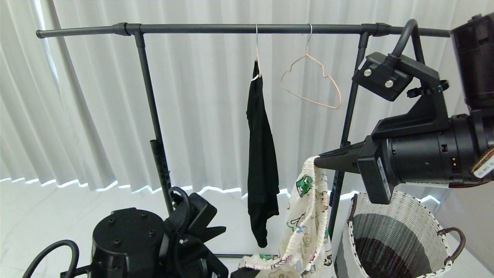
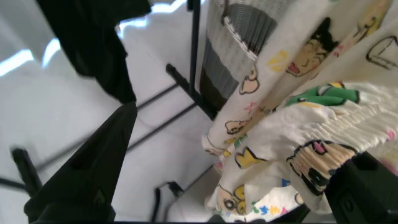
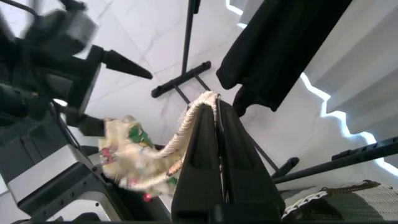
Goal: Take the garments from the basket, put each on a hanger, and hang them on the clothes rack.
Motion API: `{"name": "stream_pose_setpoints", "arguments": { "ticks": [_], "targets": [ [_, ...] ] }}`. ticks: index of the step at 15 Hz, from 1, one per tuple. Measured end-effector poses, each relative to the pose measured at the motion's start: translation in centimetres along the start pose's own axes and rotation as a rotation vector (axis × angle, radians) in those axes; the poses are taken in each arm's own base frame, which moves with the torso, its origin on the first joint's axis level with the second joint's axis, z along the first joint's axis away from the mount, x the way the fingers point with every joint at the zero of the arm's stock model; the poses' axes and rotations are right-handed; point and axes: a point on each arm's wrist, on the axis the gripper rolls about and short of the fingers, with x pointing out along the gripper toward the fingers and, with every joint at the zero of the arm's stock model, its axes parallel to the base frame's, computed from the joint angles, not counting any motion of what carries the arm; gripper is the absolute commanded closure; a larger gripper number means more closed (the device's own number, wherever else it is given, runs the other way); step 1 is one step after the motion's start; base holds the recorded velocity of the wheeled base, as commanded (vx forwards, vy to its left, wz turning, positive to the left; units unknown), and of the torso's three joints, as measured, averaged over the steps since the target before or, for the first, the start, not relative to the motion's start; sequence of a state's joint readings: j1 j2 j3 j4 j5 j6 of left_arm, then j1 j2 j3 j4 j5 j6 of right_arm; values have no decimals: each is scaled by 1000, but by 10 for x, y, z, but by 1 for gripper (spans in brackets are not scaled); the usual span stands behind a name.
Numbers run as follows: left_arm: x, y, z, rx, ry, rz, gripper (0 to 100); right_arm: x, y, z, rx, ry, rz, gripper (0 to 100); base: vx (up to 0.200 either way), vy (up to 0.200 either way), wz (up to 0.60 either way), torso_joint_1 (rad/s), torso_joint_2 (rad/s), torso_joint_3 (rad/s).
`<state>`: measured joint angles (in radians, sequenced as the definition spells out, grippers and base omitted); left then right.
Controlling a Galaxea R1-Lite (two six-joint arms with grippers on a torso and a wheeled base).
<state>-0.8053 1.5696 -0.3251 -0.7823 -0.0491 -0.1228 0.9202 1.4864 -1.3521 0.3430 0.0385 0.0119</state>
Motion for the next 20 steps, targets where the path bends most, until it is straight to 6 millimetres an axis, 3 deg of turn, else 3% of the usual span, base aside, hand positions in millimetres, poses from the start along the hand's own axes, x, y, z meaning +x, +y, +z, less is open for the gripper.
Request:
{"name": "stream_pose_setpoints", "arguments": {
  "ticks": [4,8,9,13,16,18,20],
  "targets": [
    [-7,9,-28,107,98,22,0,-1,1,0,-4,-2,1,100,0,0,0,0,0,0],
    [-9,11,-32,103,110,35,0,-3,1,0,-5,-3,-1,100,0,0,0,0,0,0],
    [-9,11,-32,102,110,36,100,-3,0,0,-5,-1,-2,100,0,0,0,0,0,0],
    [-9,13,-31,108,104,106,100,-2,-2,-5,1,18,-17,100,0,0,0,0,0,0],
    [-9,16,-29,112,90,222,100,-1,-10,-22,18,80,-88,100,0,0,0,0,0,0],
    [-8,17,-13,107,47,233,100,-6,-15,-38,33,136,-140,100,0,0,0,0,0,0],
    [-11,17,1,102,113,233,100,-15,-19,-45,44,161,-164,100,0,0,0,0,0,0]
  ]
}}
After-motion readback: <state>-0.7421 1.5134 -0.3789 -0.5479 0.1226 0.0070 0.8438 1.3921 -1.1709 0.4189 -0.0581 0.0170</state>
